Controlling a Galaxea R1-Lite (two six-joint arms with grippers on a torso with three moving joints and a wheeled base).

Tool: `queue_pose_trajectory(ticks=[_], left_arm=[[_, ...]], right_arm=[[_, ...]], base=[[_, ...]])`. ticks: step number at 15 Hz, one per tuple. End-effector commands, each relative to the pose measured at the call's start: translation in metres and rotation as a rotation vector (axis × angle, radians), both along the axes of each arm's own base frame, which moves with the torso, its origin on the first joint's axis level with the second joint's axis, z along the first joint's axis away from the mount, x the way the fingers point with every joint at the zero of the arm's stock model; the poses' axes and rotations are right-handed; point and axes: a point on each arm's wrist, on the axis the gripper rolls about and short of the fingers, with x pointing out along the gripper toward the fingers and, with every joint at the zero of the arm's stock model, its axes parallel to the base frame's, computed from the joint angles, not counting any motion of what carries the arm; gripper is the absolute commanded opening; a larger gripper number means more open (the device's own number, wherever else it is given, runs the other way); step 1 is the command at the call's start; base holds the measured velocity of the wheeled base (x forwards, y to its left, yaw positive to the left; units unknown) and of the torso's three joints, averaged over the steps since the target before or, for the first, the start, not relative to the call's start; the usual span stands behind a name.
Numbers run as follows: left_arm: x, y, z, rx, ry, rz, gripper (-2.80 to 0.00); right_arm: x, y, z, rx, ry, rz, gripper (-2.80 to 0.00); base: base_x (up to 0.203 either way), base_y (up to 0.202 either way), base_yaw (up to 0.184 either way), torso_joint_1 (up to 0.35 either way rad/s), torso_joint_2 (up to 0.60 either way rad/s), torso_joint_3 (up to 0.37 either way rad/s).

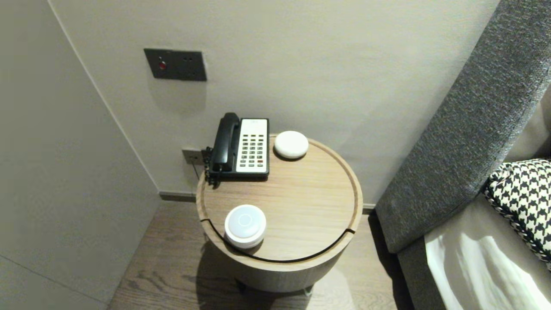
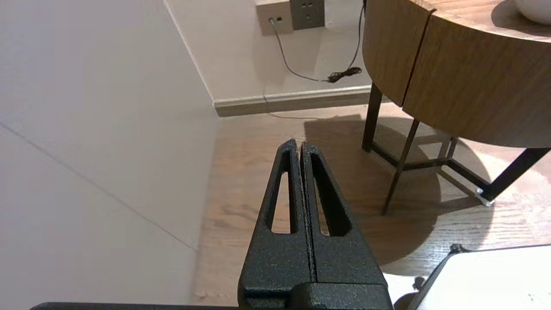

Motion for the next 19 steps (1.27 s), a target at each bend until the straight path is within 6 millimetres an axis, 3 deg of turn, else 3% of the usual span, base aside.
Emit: queue_pose_trajectory(ticks=[1,9,19], left_arm=[[0.0032,0.0001,-0.0006,-0.024,-0.059,-0.001,-2.8],[0.0042,0.0012,-0.0018,-0.189,-0.066,0.053,-2.8],[0.0042,0.0013,-0.0017,-0.188,-0.067,0.054,-2.8]], right_arm=[[0.0031,0.0,-0.011,0.0,0.039,0.0,-2.8],[0.0031,0.0,-0.011,0.001,0.039,-0.001,-2.8],[0.0031,0.0,-0.011,0.001,0.039,-0.001,-2.8]], base=[[0.0,0.0,0.0,0.0,0.0,0.0],[0.0,0.0,0.0,0.0,0.0,0.0],[0.0,0.0,0.0,0.0,0.0,0.0]])
